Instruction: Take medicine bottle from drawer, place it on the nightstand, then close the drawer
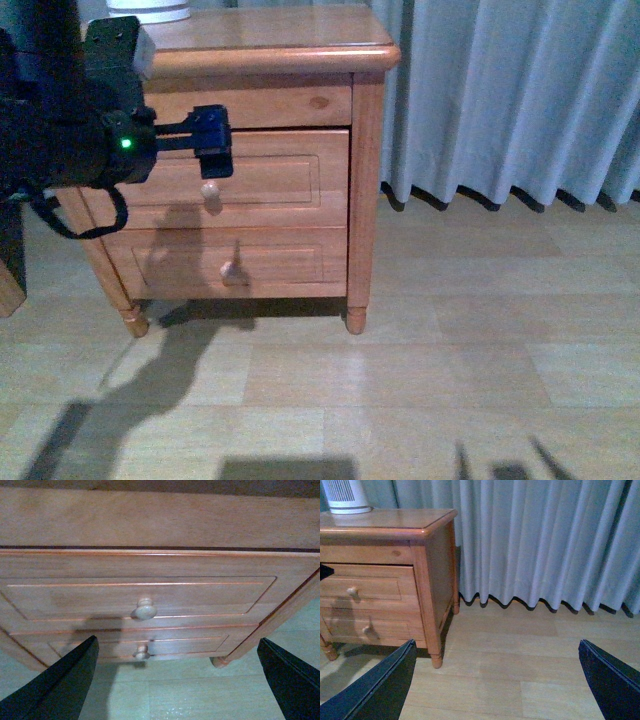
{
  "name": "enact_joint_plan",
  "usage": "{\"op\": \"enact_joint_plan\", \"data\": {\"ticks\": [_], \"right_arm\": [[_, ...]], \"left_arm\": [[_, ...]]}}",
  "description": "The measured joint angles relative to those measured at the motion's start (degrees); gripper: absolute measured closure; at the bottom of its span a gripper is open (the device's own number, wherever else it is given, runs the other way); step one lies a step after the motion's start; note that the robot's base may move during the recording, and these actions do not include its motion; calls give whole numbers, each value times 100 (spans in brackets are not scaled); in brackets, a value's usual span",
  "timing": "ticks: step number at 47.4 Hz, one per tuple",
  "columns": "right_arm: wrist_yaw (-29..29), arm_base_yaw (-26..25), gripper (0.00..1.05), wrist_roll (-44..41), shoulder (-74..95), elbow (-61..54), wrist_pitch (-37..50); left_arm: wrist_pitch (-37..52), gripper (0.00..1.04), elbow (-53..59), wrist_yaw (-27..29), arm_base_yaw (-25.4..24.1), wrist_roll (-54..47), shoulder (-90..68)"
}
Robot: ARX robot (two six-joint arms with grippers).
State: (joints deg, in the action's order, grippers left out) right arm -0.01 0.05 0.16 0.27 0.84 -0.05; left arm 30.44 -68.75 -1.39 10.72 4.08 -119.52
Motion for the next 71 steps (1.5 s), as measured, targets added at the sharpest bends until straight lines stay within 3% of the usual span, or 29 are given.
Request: {"op": "enact_joint_plan", "data": {"ticks": [18, 71], "right_arm": [[0, 0, 7, 0, 0, 0, 0], [0, 0, 7, 0, 0, 0, 0]], "left_arm": [[-422, 6, -1462, 214, 201, -173, -1320], [-428, 6, -2461, 509, 72, -127, -2367]]}}
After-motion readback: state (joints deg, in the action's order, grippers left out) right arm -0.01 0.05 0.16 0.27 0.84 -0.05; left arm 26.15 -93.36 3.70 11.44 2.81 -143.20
